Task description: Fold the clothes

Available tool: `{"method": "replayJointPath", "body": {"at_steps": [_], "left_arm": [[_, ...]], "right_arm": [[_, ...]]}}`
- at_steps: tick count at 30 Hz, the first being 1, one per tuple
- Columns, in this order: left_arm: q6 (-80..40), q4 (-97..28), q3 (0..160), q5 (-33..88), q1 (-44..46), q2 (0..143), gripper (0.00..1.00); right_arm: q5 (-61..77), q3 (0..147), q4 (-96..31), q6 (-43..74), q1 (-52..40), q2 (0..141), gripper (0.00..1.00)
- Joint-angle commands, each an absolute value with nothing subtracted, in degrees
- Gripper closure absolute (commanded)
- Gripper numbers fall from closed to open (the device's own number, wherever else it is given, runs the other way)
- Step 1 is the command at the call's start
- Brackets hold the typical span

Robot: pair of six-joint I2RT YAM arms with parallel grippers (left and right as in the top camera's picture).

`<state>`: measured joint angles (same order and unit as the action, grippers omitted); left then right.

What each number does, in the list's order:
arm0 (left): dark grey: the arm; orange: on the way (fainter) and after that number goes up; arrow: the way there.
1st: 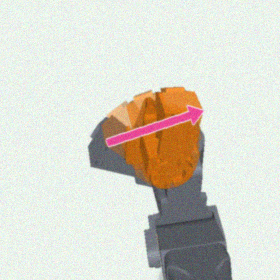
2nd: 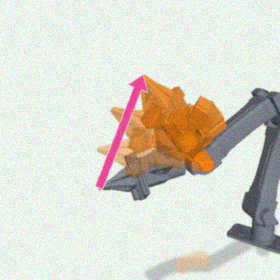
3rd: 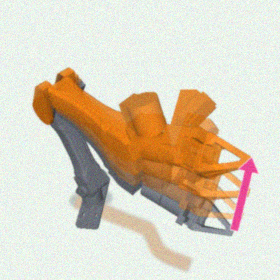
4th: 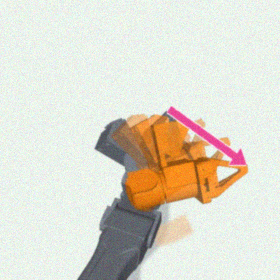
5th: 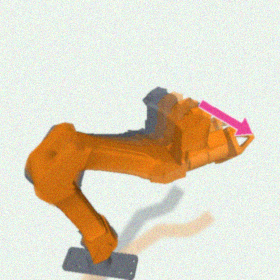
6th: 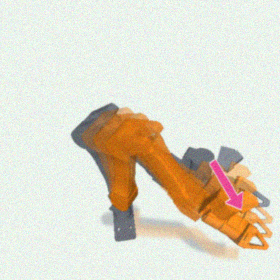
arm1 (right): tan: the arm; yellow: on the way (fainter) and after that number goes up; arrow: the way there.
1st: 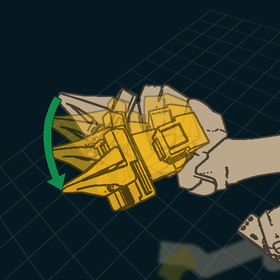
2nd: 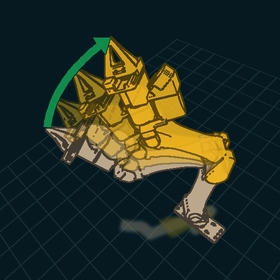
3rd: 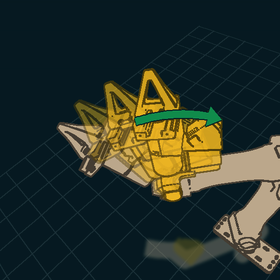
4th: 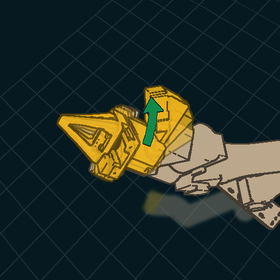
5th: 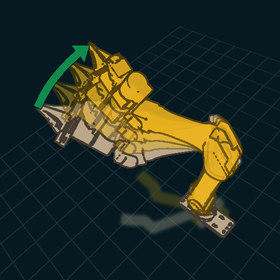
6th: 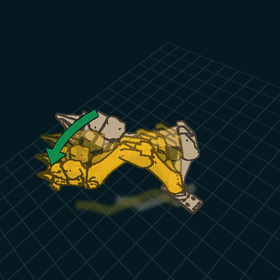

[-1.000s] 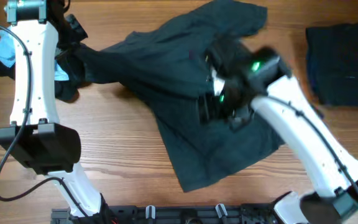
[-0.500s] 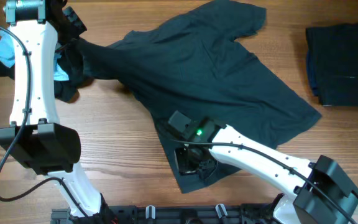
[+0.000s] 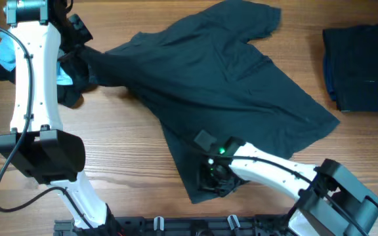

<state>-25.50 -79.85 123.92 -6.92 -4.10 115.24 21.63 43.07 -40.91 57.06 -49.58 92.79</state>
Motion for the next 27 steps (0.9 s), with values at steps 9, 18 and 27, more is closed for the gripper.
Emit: {"method": "replayJointPath", "body": {"at_steps": [9,18,27], "left_arm": [[-22.7,-86.3,124.0,-7.0,-4.4,115.0,0.96],[-22.7,-93.5,122.4,-11.4,-4.4,115.1,0.96],[-22.9,-89.6,108.4,-11.4,-4.4,115.1,0.96]], "right_arm": [[21.2,38.0,-43.0,58.5,-32.2,93.4,0.96],[17.0,38.0,-46.9,46.4,-11.6,93.4,0.96],[12.2,38.7,-47.5,37.5,5.1,93.4,0.96]]}}
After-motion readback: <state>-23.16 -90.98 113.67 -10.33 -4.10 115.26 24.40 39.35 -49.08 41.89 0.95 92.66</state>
